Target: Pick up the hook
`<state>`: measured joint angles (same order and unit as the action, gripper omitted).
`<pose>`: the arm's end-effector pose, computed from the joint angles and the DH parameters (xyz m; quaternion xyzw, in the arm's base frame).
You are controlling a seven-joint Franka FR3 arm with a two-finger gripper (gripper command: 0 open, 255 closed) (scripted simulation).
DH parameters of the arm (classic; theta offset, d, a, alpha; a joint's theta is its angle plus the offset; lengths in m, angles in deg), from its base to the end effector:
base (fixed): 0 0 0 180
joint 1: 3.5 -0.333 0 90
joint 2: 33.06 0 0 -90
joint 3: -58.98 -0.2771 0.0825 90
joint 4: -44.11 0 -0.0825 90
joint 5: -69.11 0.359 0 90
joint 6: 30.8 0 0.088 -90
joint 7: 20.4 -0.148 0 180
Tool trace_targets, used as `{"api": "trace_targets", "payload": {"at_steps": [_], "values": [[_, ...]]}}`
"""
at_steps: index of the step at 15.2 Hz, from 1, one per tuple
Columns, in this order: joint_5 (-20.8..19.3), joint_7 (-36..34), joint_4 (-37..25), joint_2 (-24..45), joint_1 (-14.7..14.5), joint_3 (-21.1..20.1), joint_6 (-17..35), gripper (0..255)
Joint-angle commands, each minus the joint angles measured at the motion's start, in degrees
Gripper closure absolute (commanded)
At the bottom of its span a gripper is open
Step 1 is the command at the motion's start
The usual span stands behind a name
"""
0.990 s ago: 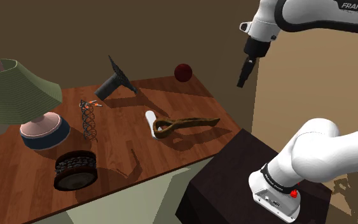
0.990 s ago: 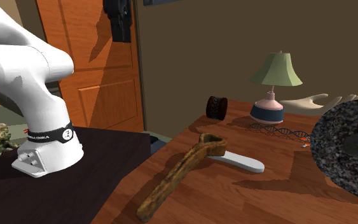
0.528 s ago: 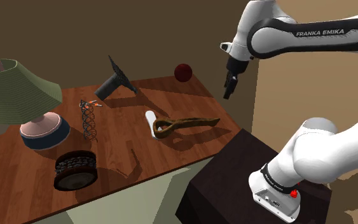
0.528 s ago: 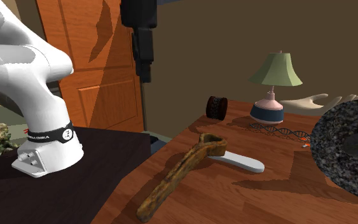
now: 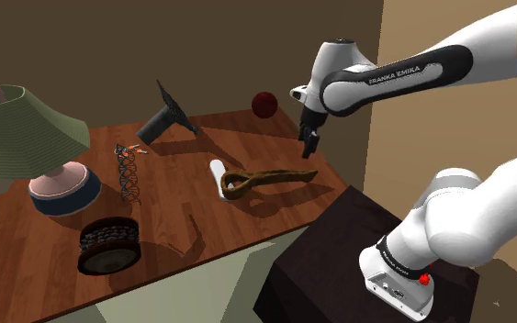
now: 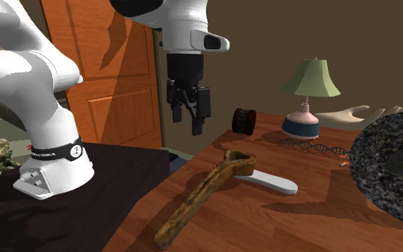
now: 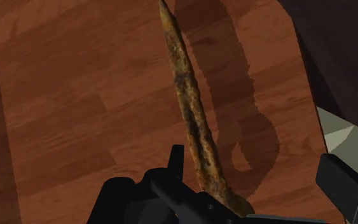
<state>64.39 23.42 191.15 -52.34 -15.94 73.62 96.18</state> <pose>0.4064 -0.0138 0.3137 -0.9226 -0.3854 0.0065 0.0126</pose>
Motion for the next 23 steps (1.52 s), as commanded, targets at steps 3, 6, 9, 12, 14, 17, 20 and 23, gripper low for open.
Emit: {"api": "trace_targets", "payload": {"at_steps": [3, 6, 9, 12, 14, 17, 20, 23], "values": [[1.7, 7.6, -0.1, 8.3, -2.4, 1.3, 8.6, 0], [4.4, 13.8, -1.3, 15.2, -4.1, 1.6, 14.5, 0], [7.9, 20.5, -3.2, 22.4, -5.2, 1.0, 19.8, 0], [9.8, 23.3, -4.0, 25.7, -5.2, 0.2, 22.3, 0], [10.8, 24.0, -3.9, 27.3, -5.0, -0.1, 23.9, 0], [12.4, 25.2, -4.0, 29.8, -4.7, -0.6, 26.2, 0], [13.2, 25.8, -4.0, 31.1, -4.5, -1.0, 27.4, 0], [13.2, 25.8, -4.0, 31.0, -4.5, -1.0, 27.3, 255]]}}
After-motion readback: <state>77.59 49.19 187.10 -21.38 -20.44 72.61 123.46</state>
